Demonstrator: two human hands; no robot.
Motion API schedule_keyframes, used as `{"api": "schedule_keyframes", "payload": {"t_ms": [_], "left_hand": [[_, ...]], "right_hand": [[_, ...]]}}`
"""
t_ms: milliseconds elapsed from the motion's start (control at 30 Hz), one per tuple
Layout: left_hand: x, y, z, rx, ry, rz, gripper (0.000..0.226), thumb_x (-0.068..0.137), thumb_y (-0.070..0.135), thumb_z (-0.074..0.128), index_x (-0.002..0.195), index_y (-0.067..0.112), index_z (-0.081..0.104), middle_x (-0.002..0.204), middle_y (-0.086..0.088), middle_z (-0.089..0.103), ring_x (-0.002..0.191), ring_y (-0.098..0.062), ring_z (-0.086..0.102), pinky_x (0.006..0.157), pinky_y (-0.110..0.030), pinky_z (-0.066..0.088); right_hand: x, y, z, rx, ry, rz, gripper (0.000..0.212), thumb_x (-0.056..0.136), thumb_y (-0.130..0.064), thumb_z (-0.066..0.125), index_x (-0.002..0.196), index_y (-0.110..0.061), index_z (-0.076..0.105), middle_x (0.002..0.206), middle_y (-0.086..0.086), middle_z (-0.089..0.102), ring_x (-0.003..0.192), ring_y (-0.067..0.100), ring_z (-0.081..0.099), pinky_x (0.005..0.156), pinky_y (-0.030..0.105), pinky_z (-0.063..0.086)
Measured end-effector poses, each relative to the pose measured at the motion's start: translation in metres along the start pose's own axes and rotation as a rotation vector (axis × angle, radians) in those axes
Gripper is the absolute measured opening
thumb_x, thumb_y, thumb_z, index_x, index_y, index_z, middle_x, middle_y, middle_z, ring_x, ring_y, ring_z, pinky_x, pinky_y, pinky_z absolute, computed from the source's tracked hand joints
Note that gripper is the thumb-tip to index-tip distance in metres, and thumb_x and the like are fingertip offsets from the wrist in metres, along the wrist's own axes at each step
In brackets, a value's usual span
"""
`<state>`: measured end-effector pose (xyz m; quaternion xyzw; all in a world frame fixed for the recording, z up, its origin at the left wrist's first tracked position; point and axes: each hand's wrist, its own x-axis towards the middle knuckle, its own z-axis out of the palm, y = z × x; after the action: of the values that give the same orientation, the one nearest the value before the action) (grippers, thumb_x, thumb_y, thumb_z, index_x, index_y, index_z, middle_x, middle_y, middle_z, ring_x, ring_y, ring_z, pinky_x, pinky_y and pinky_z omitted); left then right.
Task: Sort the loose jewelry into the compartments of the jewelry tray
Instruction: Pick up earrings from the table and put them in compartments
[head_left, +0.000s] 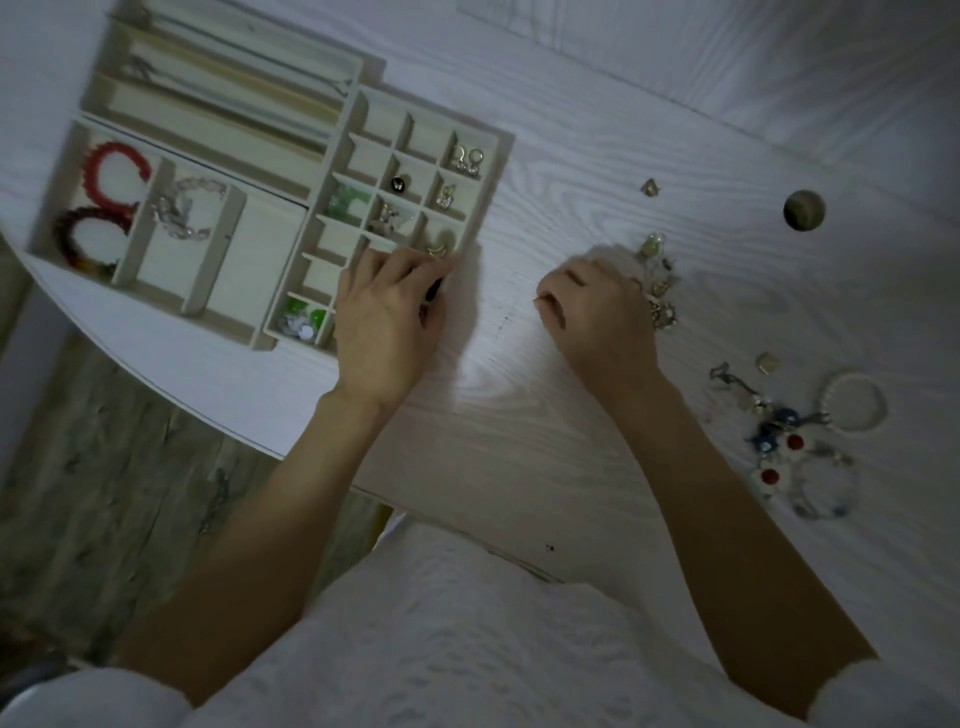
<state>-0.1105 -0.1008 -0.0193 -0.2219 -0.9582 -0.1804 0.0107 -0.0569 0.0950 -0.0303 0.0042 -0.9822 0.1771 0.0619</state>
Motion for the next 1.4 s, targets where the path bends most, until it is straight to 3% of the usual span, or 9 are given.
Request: {"api": "schedule_keyframes", "payload": {"t_ms": [100, 233, 367, 533, 700, 867, 1033, 1233, 1400], "left_hand": [[0.0, 0.0, 0.0, 0.008, 0.002, 0.011, 0.031, 0.086, 0.014, 0.062, 0.117, 0.019, 0.068, 0.102, 0.0, 0.067, 0.091, -0.028, 0.054, 0.074, -0.031, 0.032], [-0.001, -0.001, -0.001, 0.019, 0.004, 0.027, 0.032, 0.085, 0.014, 0.062, 0.116, 0.018, 0.068, 0.101, 0.0, 0.067, 0.089, -0.028, 0.053, 0.073, -0.028, 0.028], [0.0, -0.002, -0.001, 0.006, 0.005, 0.034, 0.034, 0.083, 0.012, 0.064, 0.116, 0.017, 0.068, 0.1, -0.001, 0.067, 0.087, -0.027, 0.052, 0.073, -0.03, 0.03], [0.003, -0.005, -0.002, -0.03, -0.018, 0.029, 0.036, 0.077, 0.01, 0.072, 0.113, 0.018, 0.071, 0.1, 0.0, 0.068, 0.087, -0.025, 0.051, 0.074, -0.03, 0.032], [0.005, -0.006, -0.004, -0.067, -0.017, 0.038, 0.037, 0.077, 0.013, 0.073, 0.113, 0.019, 0.07, 0.1, 0.0, 0.069, 0.085, -0.027, 0.054, 0.071, -0.034, 0.037], [0.008, -0.01, -0.007, -0.107, -0.018, 0.076, 0.032, 0.08, 0.021, 0.069, 0.113, 0.019, 0.07, 0.102, 0.001, 0.069, 0.083, -0.028, 0.053, 0.07, -0.032, 0.03], [0.008, -0.013, -0.005, -0.136, -0.018, 0.062, 0.037, 0.085, 0.031, 0.05, 0.115, 0.022, 0.068, 0.104, 0.005, 0.069, 0.082, -0.023, 0.05, 0.07, -0.031, 0.034], [0.006, -0.012, -0.001, -0.176, 0.005, 0.033, 0.033, 0.082, 0.023, 0.063, 0.115, 0.021, 0.069, 0.103, 0.005, 0.069, 0.083, -0.021, 0.047, 0.07, -0.034, 0.04], [0.007, -0.011, -0.004, -0.183, 0.016, 0.04, 0.037, 0.08, 0.017, 0.071, 0.117, 0.02, 0.068, 0.104, 0.004, 0.069, 0.083, -0.024, 0.051, 0.071, -0.035, 0.041]], "right_hand": [[0.002, 0.002, 0.0, -0.153, 0.013, -0.157, 0.014, 0.077, -0.003, 0.07, 0.067, -0.008, 0.061, 0.065, 0.006, 0.058, 0.06, 0.021, 0.053, 0.052, 0.021, 0.027], [0.009, 0.014, 0.005, -0.149, -0.061, -0.355, 0.014, 0.077, 0.011, 0.06, 0.076, -0.003, 0.057, 0.073, 0.012, 0.056, 0.064, 0.026, 0.05, 0.057, 0.033, 0.042], [0.012, 0.019, 0.008, -0.199, -0.118, -0.379, 0.016, 0.083, 0.011, 0.053, 0.078, -0.005, 0.055, 0.07, 0.012, 0.053, 0.063, 0.025, 0.048, 0.058, 0.037, 0.045], [0.013, 0.016, -0.004, 0.108, -0.185, -0.074, 0.011, 0.087, -0.006, 0.055, 0.086, -0.001, 0.064, 0.085, 0.014, 0.061, 0.078, 0.029, 0.057, 0.066, 0.037, 0.049], [0.036, -0.013, -0.019, 0.459, -0.132, 0.227, 0.005, 0.084, -0.008, 0.066, 0.088, -0.012, 0.065, 0.082, -0.006, 0.062, 0.073, -0.004, 0.053, 0.066, 0.006, 0.035], [0.079, -0.035, -0.02, 0.765, -0.108, 0.317, 0.023, 0.078, -0.011, 0.075, 0.077, -0.028, 0.06, 0.082, -0.011, 0.067, 0.083, 0.0, 0.065, 0.078, 0.014, 0.048], [0.104, -0.032, -0.004, 0.587, -0.082, 0.217, 0.01, 0.078, -0.009, 0.074, 0.087, -0.01, 0.07, 0.081, -0.009, 0.052, 0.073, -0.017, 0.049, 0.068, 0.002, 0.037], [0.109, -0.027, 0.003, 0.395, -0.114, 0.052, 0.009, 0.083, -0.012, 0.065, 0.089, -0.012, 0.072, 0.079, -0.007, 0.061, 0.064, -0.003, 0.05, 0.066, 0.007, 0.036], [0.117, -0.025, -0.002, 0.282, -0.228, -0.079, 0.009, 0.081, -0.016, 0.065, 0.086, -0.018, 0.072, 0.078, -0.008, 0.065, 0.074, 0.008, 0.054, 0.072, 0.019, 0.036]]}}
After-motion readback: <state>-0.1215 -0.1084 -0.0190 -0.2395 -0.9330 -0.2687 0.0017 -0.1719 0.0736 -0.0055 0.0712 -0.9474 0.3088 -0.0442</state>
